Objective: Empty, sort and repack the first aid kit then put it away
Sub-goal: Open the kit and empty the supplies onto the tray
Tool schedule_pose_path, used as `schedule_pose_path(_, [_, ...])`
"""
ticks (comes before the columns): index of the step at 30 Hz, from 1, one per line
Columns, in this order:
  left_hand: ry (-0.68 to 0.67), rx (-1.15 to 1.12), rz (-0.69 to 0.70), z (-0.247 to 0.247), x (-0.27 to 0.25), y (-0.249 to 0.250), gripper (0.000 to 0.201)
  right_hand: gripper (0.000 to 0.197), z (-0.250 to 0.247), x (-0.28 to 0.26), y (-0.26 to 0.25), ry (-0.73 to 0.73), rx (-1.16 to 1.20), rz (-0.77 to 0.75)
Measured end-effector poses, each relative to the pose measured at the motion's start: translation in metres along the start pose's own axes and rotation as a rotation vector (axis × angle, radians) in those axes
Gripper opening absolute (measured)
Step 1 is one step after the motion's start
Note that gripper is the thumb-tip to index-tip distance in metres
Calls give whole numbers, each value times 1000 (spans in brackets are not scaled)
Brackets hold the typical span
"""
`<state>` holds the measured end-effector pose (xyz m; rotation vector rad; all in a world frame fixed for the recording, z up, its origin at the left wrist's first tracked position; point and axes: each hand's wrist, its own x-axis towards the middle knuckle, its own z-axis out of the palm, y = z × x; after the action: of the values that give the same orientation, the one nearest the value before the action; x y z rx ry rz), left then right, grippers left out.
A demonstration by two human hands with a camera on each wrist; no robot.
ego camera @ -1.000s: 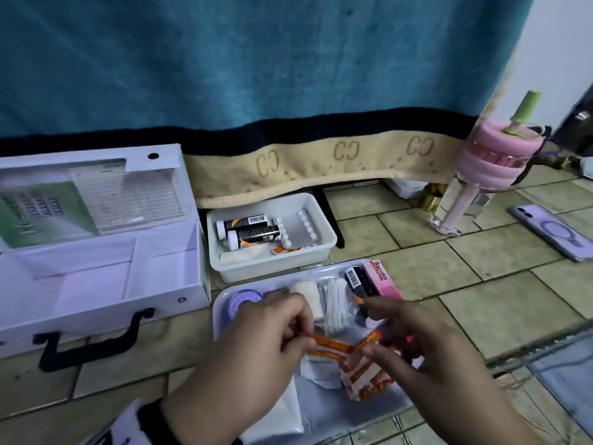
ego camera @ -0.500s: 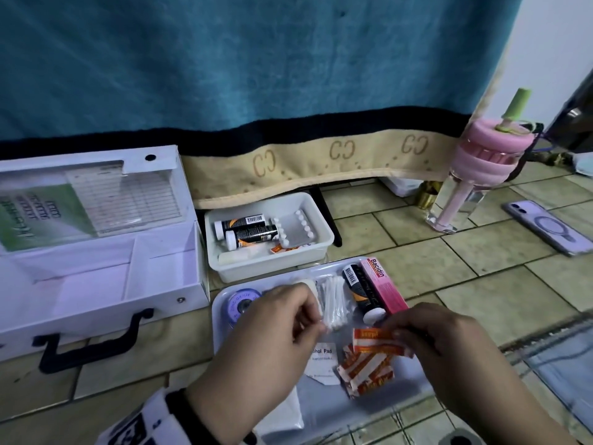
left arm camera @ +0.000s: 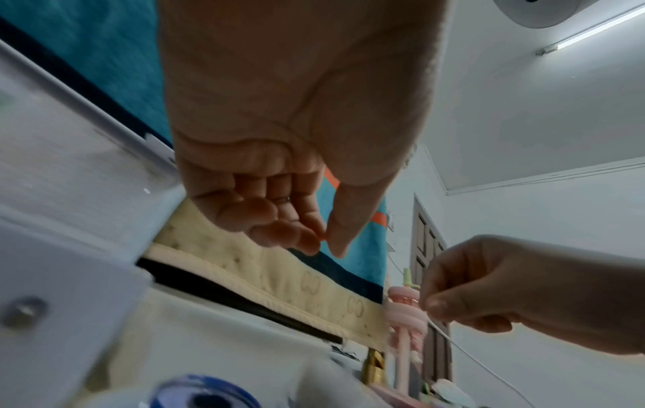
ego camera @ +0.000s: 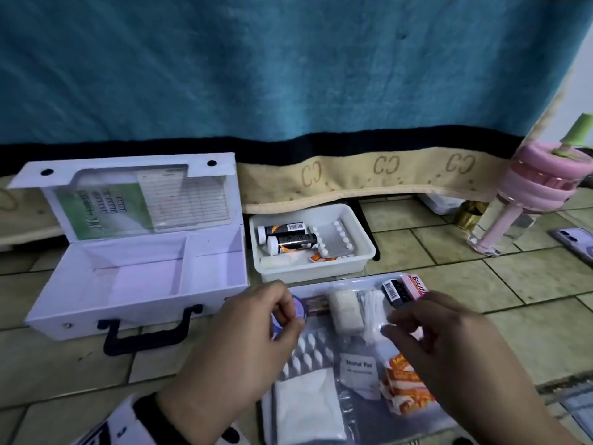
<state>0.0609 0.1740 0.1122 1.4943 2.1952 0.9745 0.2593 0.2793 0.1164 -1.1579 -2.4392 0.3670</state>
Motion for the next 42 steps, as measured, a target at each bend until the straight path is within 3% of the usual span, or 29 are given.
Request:
schedule_pose_path(3, [41, 5, -81, -35, 0, -19, 18, 11, -4, 24, -44, -35, 80, -87])
schedule_pose_path(6, [32, 54, -200, -76, 3, -45, 16, 6, 1, 55, -95, -214, 197, -150])
schedule_pose_path(9, [-29, 330, -258, -114, 13, -74, 28, 29, 23, 100, -134, -470, 234, -161])
schedule_pose_path(12, [-79, 492, -294, -145, 32, -103, 45, 64, 56, 146, -163, -613, 37, -218])
schedule_pose_path(16, [-39, 504, -212, -171, 55, -142, 54, 69, 80, 178, -193, -483, -124, -267])
schedule_pose_path(20, [140, 476, -72, -186, 65, -164, 55, 52, 92, 193, -213, -174, 19, -308])
schedule_pose_path(22, [178, 486, -20, -189, 70, -170, 53, 53, 98, 200, -218, -108, 8, -335])
schedule_pose_path(25, [236, 535, 87, -195, 78, -175, 44, 51, 104, 208, -222, -100, -61, -354])
schedule_pose_path(29, [243, 496, 145, -207, 88, -167, 29, 20, 96, 213, -229, -124, -75, -287])
schedule_pose_path(33, [230, 438, 111, -212, 97, -161, 26, 14, 90, 217, -234, -141, -116, -238])
schedule_pose_path(37, [171, 510, 60, -213, 103, -160, 15, 31, 91, 218, -240, -174, -238, -247])
schedule_pose_path(42, [110, 721, 17, -205, 105, -155, 7, 17, 100, 214, -243, -162, -331, -302])
